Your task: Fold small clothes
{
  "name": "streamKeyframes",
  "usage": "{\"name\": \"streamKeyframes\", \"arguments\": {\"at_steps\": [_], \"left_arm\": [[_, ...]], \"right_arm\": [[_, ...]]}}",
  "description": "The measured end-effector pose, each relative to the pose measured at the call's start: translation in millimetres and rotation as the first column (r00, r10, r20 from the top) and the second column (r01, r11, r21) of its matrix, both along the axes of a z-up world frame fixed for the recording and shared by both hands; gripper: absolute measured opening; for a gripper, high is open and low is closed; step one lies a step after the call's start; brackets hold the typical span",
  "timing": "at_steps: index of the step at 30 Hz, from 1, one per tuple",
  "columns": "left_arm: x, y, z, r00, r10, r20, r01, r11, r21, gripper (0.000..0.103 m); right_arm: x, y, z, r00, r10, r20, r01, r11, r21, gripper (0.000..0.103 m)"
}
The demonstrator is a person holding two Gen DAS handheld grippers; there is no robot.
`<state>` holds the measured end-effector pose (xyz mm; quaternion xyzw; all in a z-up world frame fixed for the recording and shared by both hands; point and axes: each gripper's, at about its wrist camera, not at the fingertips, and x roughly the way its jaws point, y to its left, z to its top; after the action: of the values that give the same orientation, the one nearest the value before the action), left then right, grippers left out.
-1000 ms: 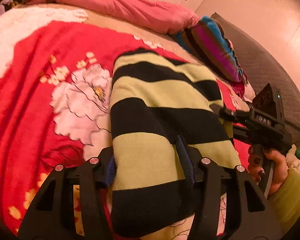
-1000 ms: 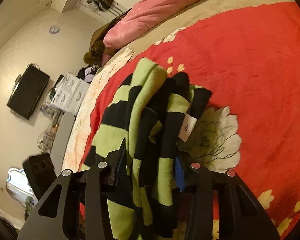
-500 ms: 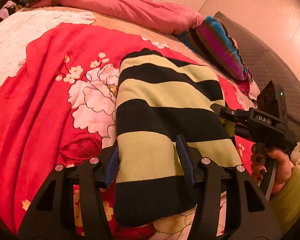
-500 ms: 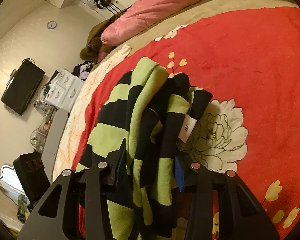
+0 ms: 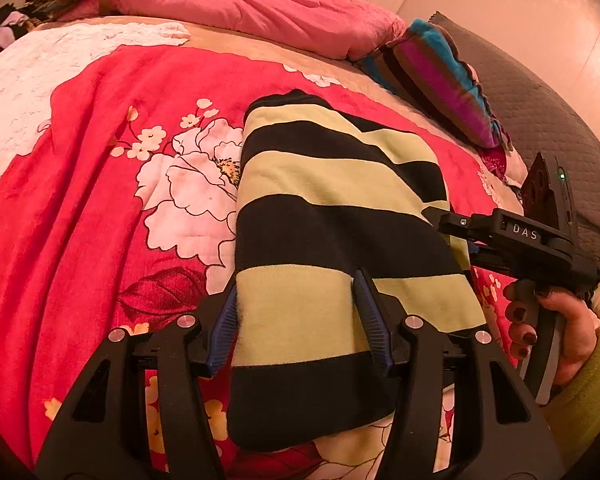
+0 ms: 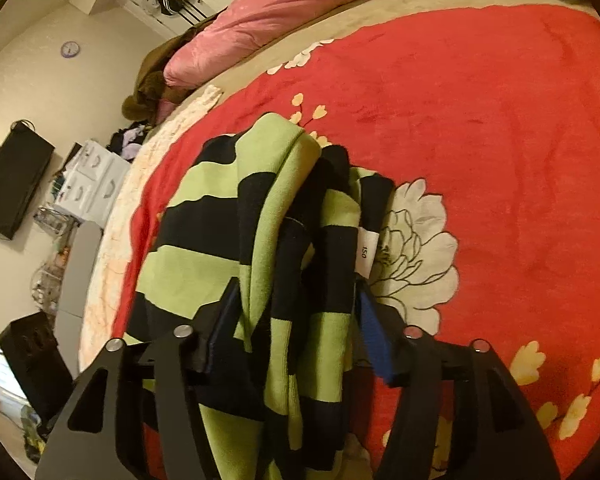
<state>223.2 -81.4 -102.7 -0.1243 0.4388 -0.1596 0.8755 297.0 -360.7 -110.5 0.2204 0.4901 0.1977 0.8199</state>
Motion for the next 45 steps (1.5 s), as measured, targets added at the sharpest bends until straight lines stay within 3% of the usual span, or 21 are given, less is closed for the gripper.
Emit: {"name": "streamKeyframes", "arguments": {"at_steps": [4,12,14,21,23,28,38,45], "left_arm": [[1,0,0,1.000,0.001,-0.003,-0.001,1.000,0.012,0.047],[-1,-1,1,1.000,-0.001,0.005,0.001,0.999,0.032,0.057],[-2,-1,3,1.000,0.000,0.011,0.000,0.999,0.044,0.059],[-9,1,14,0.998,0.017,0.054,-0.021,0.997,0.070,0.071],[-11,1,18,0.997,0.024,0.071,-0.030,0.995,0.091,0.077],[-17,4,29,0.992,0.054,0.115,-0.068,0.991,0.119,0.093],[-44,4,53,0.980,0.074,0.183,-0.111,0.974,0.197,0.094],[-78,6,73,0.971,0.075,0.226,-0.125,0.969,0.213,0.094]], "right_arm": [[-1,2,2,1.000,-0.002,0.004,0.002,0.999,-0.051,0.065],[-2,3,5,1.000,-0.011,0.001,0.011,0.997,-0.082,0.071],[-4,1,7,1.000,-0.027,0.007,0.028,0.996,-0.086,0.078],[-7,-11,14,0.997,-0.071,0.022,0.073,0.994,-0.078,0.079],[-10,-13,18,0.996,-0.086,0.034,0.089,0.992,-0.095,0.099],[-22,-18,35,0.989,-0.107,0.103,0.119,0.986,-0.118,0.099],[-78,-19,89,0.943,-0.116,0.313,0.181,0.965,-0.187,0.099],[-125,-14,117,0.913,-0.092,0.398,0.187,0.960,-0.206,0.099]]}}
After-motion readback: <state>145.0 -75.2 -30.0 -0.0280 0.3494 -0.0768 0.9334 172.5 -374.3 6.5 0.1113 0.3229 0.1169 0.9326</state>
